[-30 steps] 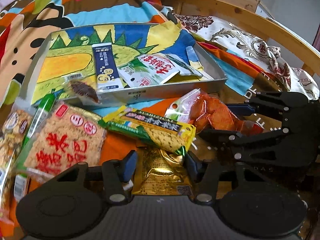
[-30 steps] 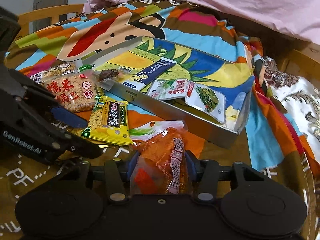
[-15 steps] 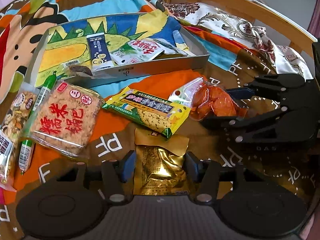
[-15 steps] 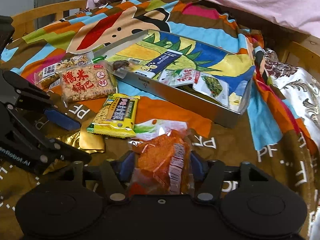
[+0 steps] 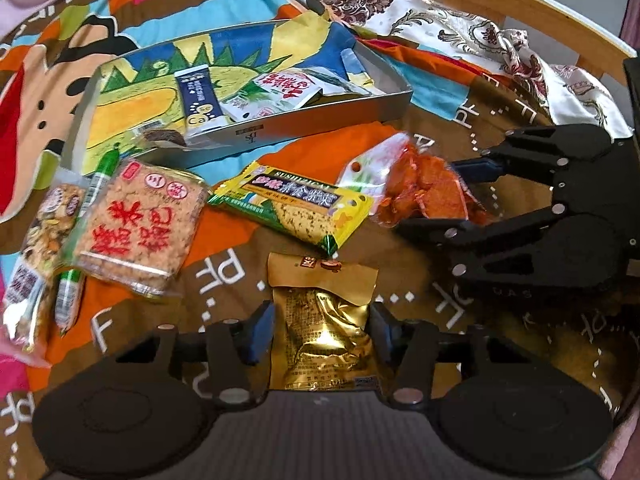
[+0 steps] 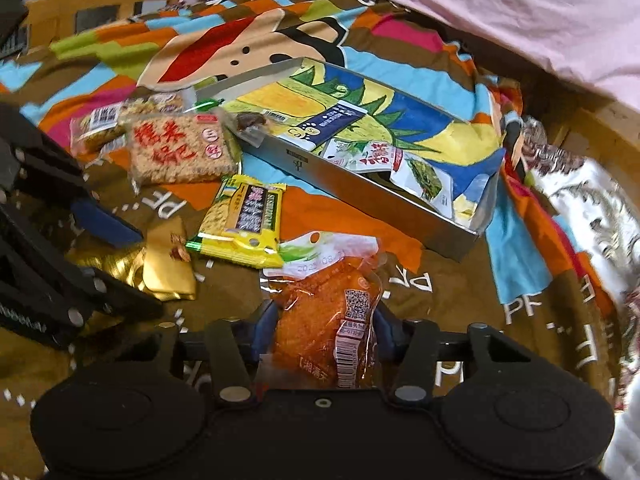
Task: Organize snacks
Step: 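Close the left tool on the gold foil packet while the right tool grasps the orange jelly packet, then lift and carry the gold foil packet and orange jelly packet over the silver tray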
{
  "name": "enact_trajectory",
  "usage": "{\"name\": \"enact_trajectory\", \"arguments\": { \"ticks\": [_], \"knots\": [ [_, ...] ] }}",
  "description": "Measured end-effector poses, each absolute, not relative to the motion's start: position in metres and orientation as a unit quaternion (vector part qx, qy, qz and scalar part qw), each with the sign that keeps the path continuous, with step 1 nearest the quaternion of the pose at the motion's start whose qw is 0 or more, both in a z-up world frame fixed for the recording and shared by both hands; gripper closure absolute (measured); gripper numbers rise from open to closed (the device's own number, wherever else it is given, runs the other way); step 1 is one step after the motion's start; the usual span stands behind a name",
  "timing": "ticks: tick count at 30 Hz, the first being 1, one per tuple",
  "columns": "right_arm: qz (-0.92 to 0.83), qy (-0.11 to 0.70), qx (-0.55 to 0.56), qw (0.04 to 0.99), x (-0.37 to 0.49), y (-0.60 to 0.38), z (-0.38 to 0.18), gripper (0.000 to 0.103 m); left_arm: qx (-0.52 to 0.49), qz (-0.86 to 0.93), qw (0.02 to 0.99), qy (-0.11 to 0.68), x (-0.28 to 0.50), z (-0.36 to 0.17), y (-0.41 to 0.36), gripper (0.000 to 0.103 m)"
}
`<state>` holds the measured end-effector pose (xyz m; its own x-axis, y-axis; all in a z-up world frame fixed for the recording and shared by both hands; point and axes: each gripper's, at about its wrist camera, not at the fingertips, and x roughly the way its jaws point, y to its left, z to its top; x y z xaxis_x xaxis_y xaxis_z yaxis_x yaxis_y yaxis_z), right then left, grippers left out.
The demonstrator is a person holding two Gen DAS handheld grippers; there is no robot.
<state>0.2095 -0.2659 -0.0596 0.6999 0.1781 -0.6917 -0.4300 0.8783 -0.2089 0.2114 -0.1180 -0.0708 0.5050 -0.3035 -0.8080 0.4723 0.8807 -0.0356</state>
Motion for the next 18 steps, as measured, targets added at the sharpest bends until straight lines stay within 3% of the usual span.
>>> {"name": "enact_trajectory", "arguments": {
  "ticks": [9,18],
  "knots": [
    [0.153,0.307,-0.259,0.903,0.184,-0.253,-0.056,0.055,0.083,-0.199,0.886,0.411,0.187,-0.047,-0.113,0.049],
    [0.107,0.258,-0.239,0.930,0.181,-0.264,-0.038,0.055,0.024,-0.179,0.924,0.337,0.191,-0.012,-0.103,0.049]
  ]
}}
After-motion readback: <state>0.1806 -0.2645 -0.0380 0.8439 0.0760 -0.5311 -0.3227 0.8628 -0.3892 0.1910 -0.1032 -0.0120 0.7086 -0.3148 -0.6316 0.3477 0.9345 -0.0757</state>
